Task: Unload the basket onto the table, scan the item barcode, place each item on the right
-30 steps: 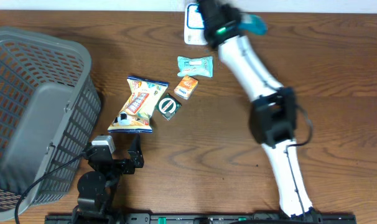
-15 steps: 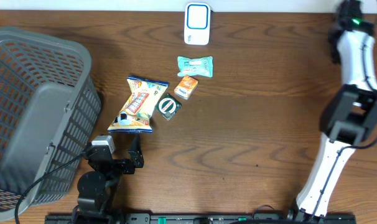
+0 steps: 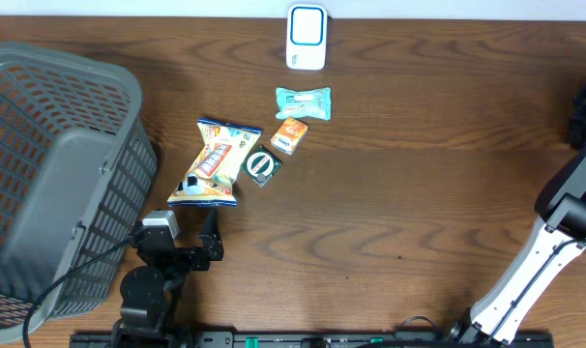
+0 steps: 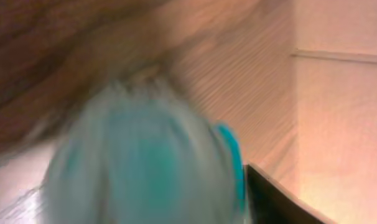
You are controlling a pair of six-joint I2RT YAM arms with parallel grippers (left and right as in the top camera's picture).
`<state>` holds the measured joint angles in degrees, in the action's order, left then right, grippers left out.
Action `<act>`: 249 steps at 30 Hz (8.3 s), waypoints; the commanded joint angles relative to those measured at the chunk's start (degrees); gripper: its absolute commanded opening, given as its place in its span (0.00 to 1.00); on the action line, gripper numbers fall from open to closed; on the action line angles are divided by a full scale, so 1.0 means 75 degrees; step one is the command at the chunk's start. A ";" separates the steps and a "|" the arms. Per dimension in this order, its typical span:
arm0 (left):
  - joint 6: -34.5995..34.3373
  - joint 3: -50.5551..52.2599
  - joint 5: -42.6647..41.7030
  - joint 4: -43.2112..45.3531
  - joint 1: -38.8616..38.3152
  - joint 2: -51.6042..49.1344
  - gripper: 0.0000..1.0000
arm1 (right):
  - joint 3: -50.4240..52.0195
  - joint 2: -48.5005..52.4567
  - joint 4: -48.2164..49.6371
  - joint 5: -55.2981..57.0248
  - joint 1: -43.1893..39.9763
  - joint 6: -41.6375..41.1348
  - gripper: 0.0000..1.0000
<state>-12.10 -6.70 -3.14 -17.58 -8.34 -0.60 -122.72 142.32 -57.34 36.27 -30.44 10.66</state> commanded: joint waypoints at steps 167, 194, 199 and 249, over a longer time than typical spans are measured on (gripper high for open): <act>-0.0035 0.0128 -0.0070 -0.0157 0.0038 0.0032 0.98 | 0.6050 -0.4811 0.6592 -0.4954 0.7393 0.4220 0.01; -0.0035 0.0128 -0.0070 -0.0157 0.0038 0.0032 0.98 | -0.0624 0.0498 0.6819 -0.2821 0.7321 0.5246 0.01; -0.0035 0.0128 -0.0070 -0.0157 0.0038 0.0032 0.98 | -0.0627 0.0498 0.6819 -0.2503 0.7321 0.5246 0.01; -0.0035 0.0128 -0.0070 -0.0157 0.0038 0.0032 0.98 | 0.0119 -0.1784 0.0192 -0.3608 0.1609 -0.1734 0.99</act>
<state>-12.21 -6.70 -3.14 -17.58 -8.34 -0.60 -121.64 135.20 -55.11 26.92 -20.91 2.26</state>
